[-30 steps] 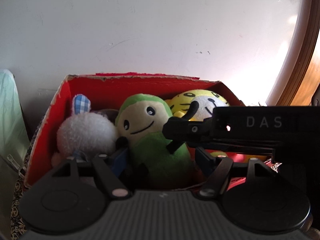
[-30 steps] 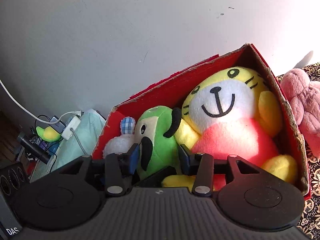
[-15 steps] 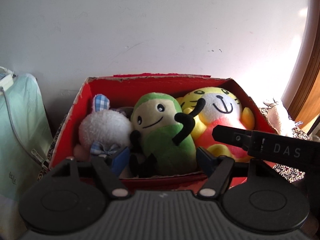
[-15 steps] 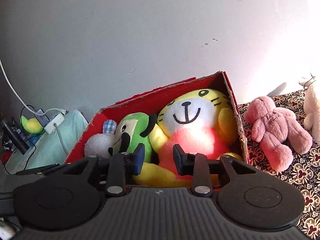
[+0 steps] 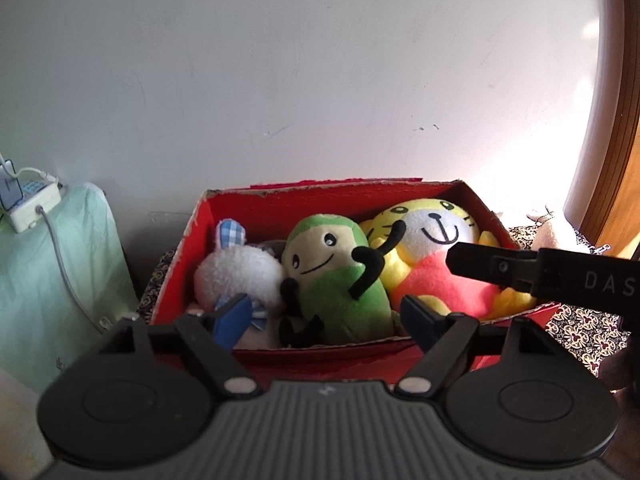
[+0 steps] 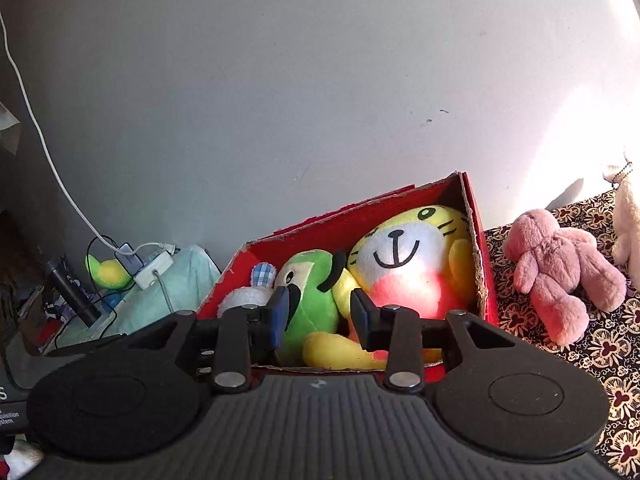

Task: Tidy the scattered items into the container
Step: 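Move the right gripper back to the white keychain bunny plush, then grasp the white keychain bunny plush with the right gripper and lift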

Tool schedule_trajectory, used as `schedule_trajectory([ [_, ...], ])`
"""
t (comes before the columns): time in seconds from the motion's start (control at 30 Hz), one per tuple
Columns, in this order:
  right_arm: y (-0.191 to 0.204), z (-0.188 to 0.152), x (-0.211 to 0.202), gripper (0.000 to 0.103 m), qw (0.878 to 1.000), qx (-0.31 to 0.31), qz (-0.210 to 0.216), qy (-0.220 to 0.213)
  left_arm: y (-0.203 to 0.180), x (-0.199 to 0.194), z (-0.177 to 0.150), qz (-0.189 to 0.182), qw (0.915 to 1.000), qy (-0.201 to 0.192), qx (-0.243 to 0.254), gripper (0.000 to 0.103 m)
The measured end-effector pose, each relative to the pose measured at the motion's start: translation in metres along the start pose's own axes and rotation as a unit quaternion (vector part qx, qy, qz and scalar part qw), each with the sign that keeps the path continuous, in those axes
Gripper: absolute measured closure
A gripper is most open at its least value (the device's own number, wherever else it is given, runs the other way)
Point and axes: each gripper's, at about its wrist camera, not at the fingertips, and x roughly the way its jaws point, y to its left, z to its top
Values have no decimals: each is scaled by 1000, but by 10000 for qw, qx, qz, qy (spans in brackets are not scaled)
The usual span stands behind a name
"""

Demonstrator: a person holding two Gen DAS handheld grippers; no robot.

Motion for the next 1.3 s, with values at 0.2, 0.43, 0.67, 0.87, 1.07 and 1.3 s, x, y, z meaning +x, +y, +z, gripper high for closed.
schedule_trajectory([
  [0.2,-28,3,-58,64,9983,-25,-72,-582,-18,-32,6,-492,9973,-531,93,22],
  [0.43,-114,-7,-94,64,9865,691,-1350,-621,-84,-37,8,-1723,9803,-739,629,23],
  [0.67,-187,-2,-106,63,9726,1398,-1772,-551,-169,1,6,-2725,9551,-490,1059,25],
  [0.87,-244,6,-95,59,9657,2047,-1546,-399,-220,65,1,-2772,9575,-80,797,22],
  [1.07,-286,19,-77,57,9569,2579,-1273,-396,-249,124,9,-2698,9607,134,643,22],
  [1.3,-315,35,-50,48,9551,2725,-1119,-300,-269,189,16,-2500,9663,532,298,22],
])
